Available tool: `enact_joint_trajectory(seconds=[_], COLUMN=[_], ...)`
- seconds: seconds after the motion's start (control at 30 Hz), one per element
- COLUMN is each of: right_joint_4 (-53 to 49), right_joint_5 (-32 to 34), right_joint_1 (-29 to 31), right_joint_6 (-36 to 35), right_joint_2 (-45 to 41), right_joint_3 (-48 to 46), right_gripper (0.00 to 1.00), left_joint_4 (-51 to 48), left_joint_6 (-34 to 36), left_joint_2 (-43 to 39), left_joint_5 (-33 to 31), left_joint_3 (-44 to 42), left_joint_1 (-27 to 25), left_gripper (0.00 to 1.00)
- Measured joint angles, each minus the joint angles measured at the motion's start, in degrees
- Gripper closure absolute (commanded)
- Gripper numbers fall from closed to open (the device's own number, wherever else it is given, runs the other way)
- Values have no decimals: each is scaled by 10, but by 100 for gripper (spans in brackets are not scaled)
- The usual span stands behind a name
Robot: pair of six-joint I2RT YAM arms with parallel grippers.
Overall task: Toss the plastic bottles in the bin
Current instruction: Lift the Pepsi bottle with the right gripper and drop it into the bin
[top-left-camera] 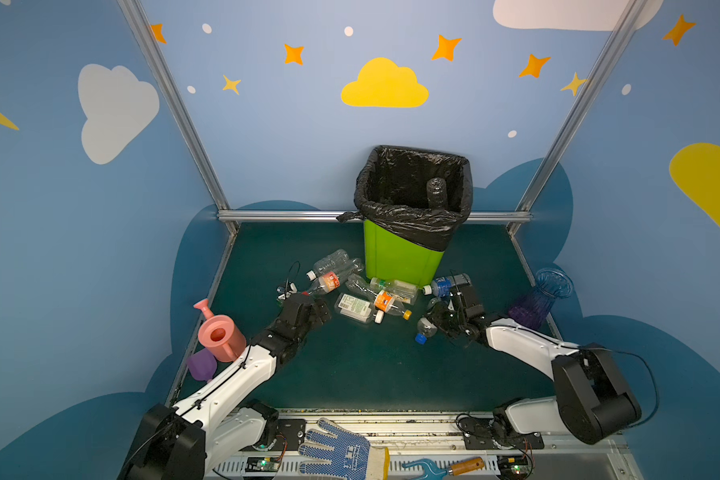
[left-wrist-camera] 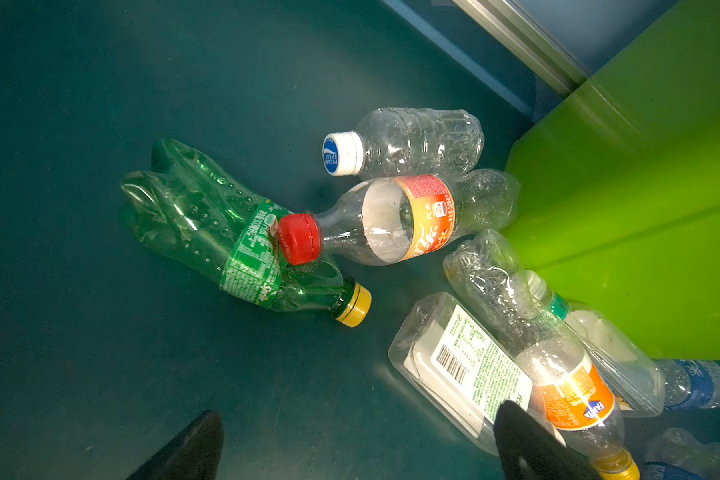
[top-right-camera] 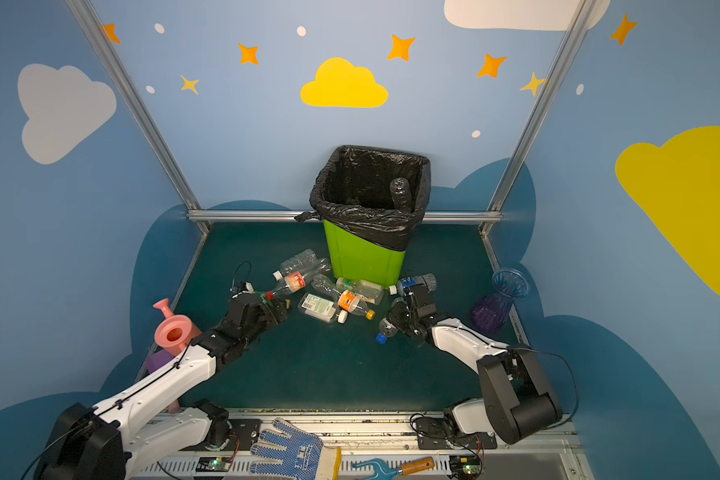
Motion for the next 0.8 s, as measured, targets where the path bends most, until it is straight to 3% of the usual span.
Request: enact_joint_trajectory(seconds=[0.2, 0.33, 0.5, 0.67, 0.8], right_joint_4=[-92, -116, -90, -16, -8], right_joint_5=[51, 113, 160, 170, 108], right_joint_1=[0, -1, -1, -4, -20], right_joint_6=[-89, -196, -304, -351, -348], right_joint_2=[-150, -271, -344, -309, -125], right_joint_3=[69, 193, 351, 421, 546], right_gripper=[53, 53, 52, 47, 41], left_joint_4=[0, 1, 8, 9, 13], left_joint_6=[-2, -6, -16, -19, -23], left_joint_2=[22, 42, 66, 85, 84], left_joint_5=[-4, -4, 0, 17, 31], left_joint_3=[0, 0, 1, 10, 17], left_joint_1=[0, 0, 2, 3, 3], left_gripper=[0, 0, 0, 0, 0])
